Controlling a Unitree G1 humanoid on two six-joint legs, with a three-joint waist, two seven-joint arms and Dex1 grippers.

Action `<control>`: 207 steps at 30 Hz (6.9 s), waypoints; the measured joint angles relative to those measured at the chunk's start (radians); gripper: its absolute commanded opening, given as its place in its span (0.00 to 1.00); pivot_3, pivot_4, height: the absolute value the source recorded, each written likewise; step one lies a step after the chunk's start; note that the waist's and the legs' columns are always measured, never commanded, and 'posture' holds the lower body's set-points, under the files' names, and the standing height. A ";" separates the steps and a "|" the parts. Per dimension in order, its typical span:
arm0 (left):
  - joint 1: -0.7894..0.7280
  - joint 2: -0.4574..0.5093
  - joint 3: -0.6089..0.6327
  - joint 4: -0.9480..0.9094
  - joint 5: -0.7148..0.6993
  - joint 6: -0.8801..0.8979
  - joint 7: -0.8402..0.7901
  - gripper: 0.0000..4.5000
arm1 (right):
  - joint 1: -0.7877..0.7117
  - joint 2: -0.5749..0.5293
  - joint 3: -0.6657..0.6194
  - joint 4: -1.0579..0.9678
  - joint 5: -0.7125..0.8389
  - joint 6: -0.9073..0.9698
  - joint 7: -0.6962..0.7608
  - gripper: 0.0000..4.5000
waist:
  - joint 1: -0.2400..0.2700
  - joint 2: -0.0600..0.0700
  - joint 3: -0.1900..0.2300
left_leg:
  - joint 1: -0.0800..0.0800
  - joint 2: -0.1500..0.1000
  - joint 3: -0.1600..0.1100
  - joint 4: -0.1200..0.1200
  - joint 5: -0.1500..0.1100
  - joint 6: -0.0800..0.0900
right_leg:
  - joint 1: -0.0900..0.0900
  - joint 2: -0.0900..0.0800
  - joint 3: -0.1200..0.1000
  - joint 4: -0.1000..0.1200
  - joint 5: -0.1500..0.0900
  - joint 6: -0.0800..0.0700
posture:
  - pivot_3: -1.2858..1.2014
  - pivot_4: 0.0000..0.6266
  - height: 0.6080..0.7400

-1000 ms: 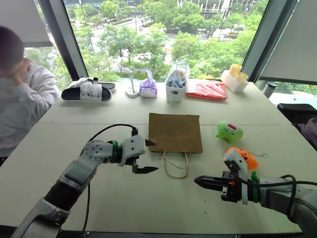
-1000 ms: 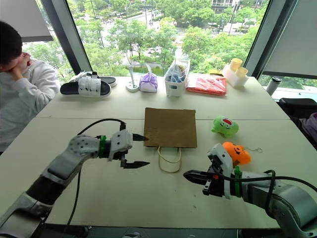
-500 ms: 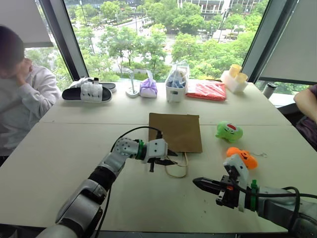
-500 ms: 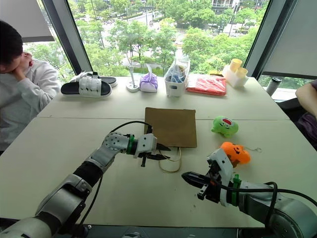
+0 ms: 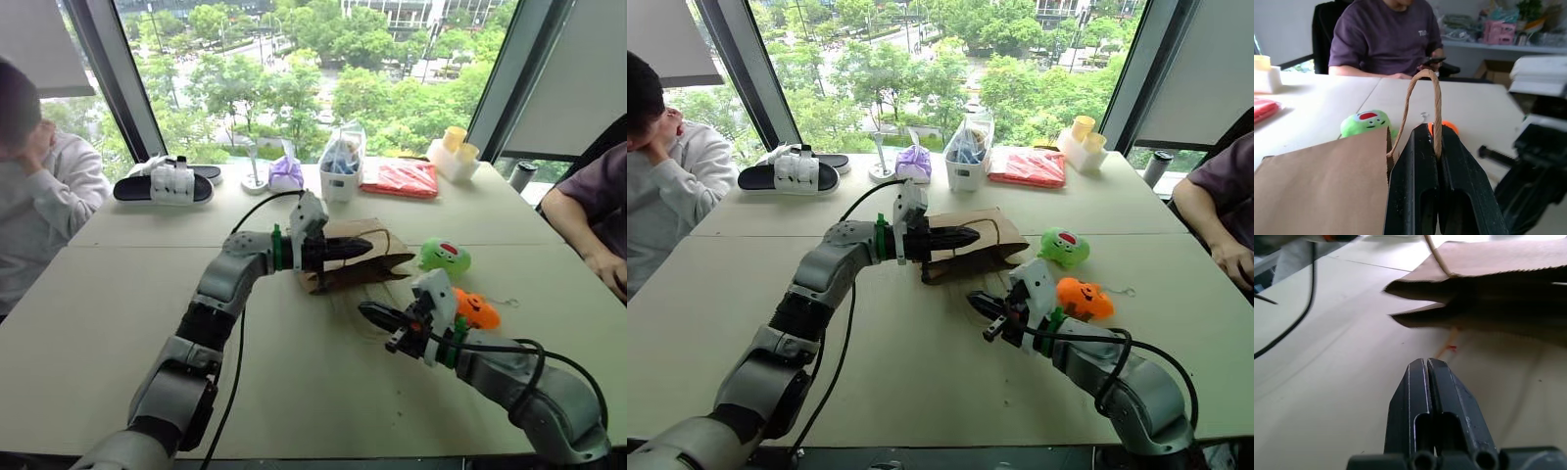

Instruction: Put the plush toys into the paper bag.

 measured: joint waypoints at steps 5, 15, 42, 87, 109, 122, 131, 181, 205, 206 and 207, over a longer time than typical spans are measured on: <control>0.020 0.010 0.006 -0.042 -0.009 0.057 0.007 0.00 | -0.096 0.055 0.039 0.158 -0.141 -0.114 -0.017 0.00 | -0.012 0.000 0.000 | 0.000 0.000 -0.001 -0.001 0.002 -0.004 | 0.000 0.000 0.000 0.001 0.000 0.000 | 0.52 0.24 1.00; 0.037 0.008 0.009 -0.042 0.002 0.058 0.064 0.00 | -0.052 0.037 0.018 0.114 -0.118 -0.084 0.093 0.00 | -0.014 0.000 0.000 | -0.001 0.000 -0.003 -0.001 0.002 -0.004 | 0.001 0.001 0.001 0.000 0.000 0.000 | 0.52 0.24 1.00; 0.091 0.019 0.012 -0.177 -0.136 0.228 0.012 0.00 | -0.161 0.001 0.066 0.259 -0.166 -0.084 0.166 0.00 | -0.018 0.000 0.000 | 0.000 0.000 -0.002 0.000 0.002 -0.004 | 0.001 0.001 0.002 0.001 0.000 -0.001 | 0.52 0.24 1.00; 0.001 0.035 0.086 -0.274 -0.230 0.228 0.080 0.00 | -0.257 0.287 0.230 0.627 -0.532 -0.314 0.115 0.00 | -0.023 0.001 -0.001 | 0.001 0.000 -0.001 0.000 0.007 -0.013 | -0.005 0.002 0.007 0.011 0.000 -0.001 | 0.52 0.24 1.00; 0.015 0.046 0.035 -0.164 -0.123 0.112 -0.032 0.00 | -0.021 0.139 -0.415 0.023 -0.014 0.022 -0.014 0.62 | -0.017 0.001 -0.001 | 0.001 -0.001 0.000 0.000 0.005 -0.008 | -0.005 0.002 0.009 0.011 0.000 -0.001 | 0.52 0.24 1.00; 0.015 0.050 0.005 -0.217 -0.146 0.196 -0.067 0.00 | 0.009 -0.023 -0.227 0.273 -0.358 -0.035 -0.144 0.99 | -0.019 0.001 -0.001 | 0.001 -0.001 0.002 0.000 0.005 -0.008 | -0.006 0.002 0.012 0.012 0.000 -0.001 | 0.52 0.24 1.00; 0.022 0.050 0.005 -0.233 -0.159 0.205 -0.060 0.00 | -0.008 -0.058 -0.157 0.377 -0.453 -0.065 -0.103 0.61 | -0.018 0.001 -0.001 | 0.001 -0.001 0.002 0.000 0.005 -0.008 | -0.005 0.002 0.012 0.012 0.000 -0.001 | 0.52 0.24 1.00; -0.069 0.023 0.020 -0.126 -0.204 0.203 -0.111 0.00 | -0.397 -0.186 0.405 0.423 -0.885 -0.860 0.399 0.11 | -0.020 -0.001 0.000 | 0.001 -0.001 0.003 0.000 0.008 -0.014 | -0.006 0.003 0.014 0.010 0.000 -0.001 | 0.52 0.24 1.00; -0.048 0.047 0.046 -0.113 -0.196 0.195 -0.072 0.00 | -0.110 -0.059 -0.225 0.091 -0.474 -0.374 0.251 0.99 | -0.019 -0.001 0.000 | 0.001 -0.001 0.002 0.001 0.006 -0.009 | -0.005 0.004 0.017 0.011 0.000 -0.001 | 0.52 0.24 1.00; -0.046 0.046 0.046 -0.113 -0.196 0.195 -0.071 0.00 | -0.143 -0.021 -0.234 0.135 -0.473 -0.355 0.203 0.99 | -0.021 -0.001 0.000 | 0.002 -0.001 0.002 0.001 0.006 -0.009 | -0.005 0.004 0.018 0.012 0.000 -0.001 | 0.52 0.24 1.00; -0.043 0.039 0.045 -0.114 -0.194 0.194 -0.069 0.00 | -0.198 0.020 -0.242 0.217 -0.484 -0.337 0.130 0.99 | -0.023 -0.001 -0.001 | 0.003 -0.001 0.003 0.000 0.006 -0.009 | -0.005 0.004 0.019 0.013 0.000 -0.001 | 0.52 0.24 1.00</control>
